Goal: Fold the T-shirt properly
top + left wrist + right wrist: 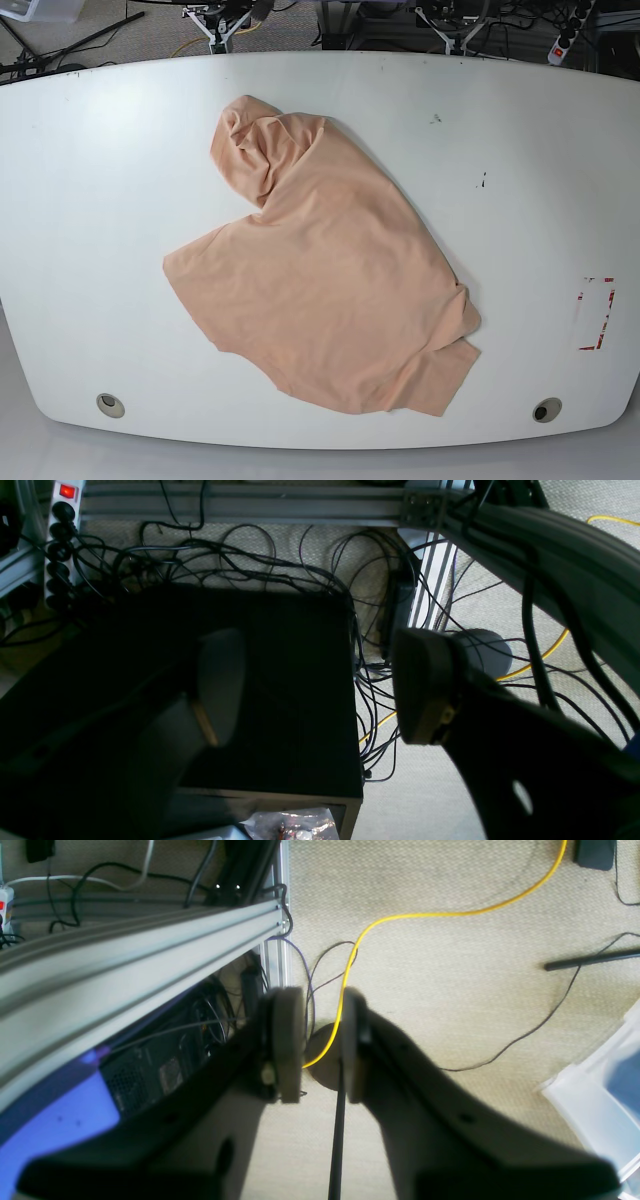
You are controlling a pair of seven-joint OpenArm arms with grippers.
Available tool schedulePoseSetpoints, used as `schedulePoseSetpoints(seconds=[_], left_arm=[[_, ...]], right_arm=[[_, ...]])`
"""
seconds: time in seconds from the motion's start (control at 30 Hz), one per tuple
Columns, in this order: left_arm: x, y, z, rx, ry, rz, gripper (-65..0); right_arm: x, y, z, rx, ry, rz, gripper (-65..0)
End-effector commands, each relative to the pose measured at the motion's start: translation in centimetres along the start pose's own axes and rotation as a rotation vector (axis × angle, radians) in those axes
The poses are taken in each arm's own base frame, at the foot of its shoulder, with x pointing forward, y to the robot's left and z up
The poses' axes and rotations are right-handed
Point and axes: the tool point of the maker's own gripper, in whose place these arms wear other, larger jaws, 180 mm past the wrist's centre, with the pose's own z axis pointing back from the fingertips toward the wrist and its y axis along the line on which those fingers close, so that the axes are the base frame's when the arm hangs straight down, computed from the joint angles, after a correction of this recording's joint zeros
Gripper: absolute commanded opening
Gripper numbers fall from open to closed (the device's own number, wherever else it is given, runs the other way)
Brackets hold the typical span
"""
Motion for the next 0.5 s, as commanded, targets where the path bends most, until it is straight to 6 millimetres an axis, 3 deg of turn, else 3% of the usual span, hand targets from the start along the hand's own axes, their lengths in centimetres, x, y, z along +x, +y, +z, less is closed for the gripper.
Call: schedulePoseSetpoints(seconds=[0.0,0.03,0.47], left_arm=[[0.0,0.3,0.1,0.013,-0.025,-0.009,-22.0],[-0.3,0.3,0.0,0.004,-0.002,-0.008,-22.4],[-0.3,0.3,0.0,0.004,-0.002,-0.008,-22.4]], right_arm=[[-1.1,-0.6,0.5,-0.019,-0.001,0.013,-53.2],[0.3,1.4,-0.3,0.022,-0.010,-0.005,-52.0],[-0.1,2.1,-0.3,0.032,-0.004,-0.010,-52.0]])
